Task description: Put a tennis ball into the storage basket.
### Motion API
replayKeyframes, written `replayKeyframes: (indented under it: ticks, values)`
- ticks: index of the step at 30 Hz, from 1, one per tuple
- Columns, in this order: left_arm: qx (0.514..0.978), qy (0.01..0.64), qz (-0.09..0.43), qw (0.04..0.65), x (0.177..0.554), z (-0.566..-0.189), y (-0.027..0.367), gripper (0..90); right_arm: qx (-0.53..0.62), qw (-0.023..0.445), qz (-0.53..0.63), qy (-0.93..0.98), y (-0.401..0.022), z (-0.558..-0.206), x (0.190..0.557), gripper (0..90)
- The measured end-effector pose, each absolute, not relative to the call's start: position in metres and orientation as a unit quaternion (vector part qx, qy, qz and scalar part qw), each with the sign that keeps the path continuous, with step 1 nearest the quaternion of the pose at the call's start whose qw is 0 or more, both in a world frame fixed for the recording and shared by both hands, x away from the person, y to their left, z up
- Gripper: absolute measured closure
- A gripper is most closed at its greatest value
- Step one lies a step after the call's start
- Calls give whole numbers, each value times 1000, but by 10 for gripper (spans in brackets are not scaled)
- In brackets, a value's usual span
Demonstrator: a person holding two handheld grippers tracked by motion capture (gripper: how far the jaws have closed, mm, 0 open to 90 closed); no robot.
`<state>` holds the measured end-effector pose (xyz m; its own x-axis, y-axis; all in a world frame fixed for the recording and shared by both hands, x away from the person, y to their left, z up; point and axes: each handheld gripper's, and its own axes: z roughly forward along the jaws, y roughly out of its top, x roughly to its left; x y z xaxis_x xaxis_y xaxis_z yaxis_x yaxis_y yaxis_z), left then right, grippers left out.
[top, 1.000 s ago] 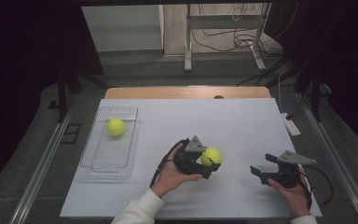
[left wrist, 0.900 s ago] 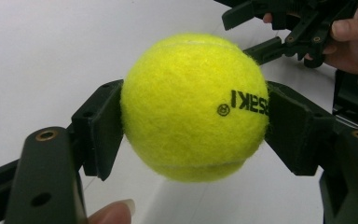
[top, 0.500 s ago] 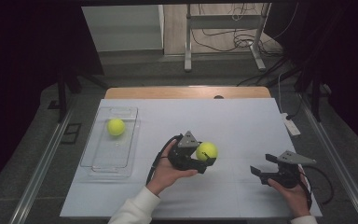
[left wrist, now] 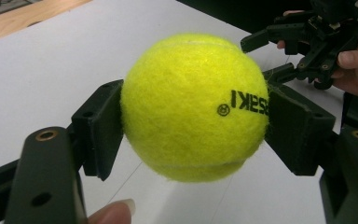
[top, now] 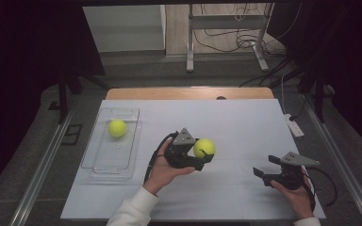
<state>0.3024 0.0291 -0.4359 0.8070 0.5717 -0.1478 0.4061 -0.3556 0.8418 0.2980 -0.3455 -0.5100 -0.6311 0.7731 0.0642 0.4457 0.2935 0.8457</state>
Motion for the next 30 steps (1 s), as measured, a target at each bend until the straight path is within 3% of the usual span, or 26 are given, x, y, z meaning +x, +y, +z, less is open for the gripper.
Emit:
replayKeyframes:
  ticks: [30]
  values:
    - [796, 323, 102, 502, 307, -423, 55, 269, 390, 181, 451, 782, -346, -510, 298, 139]
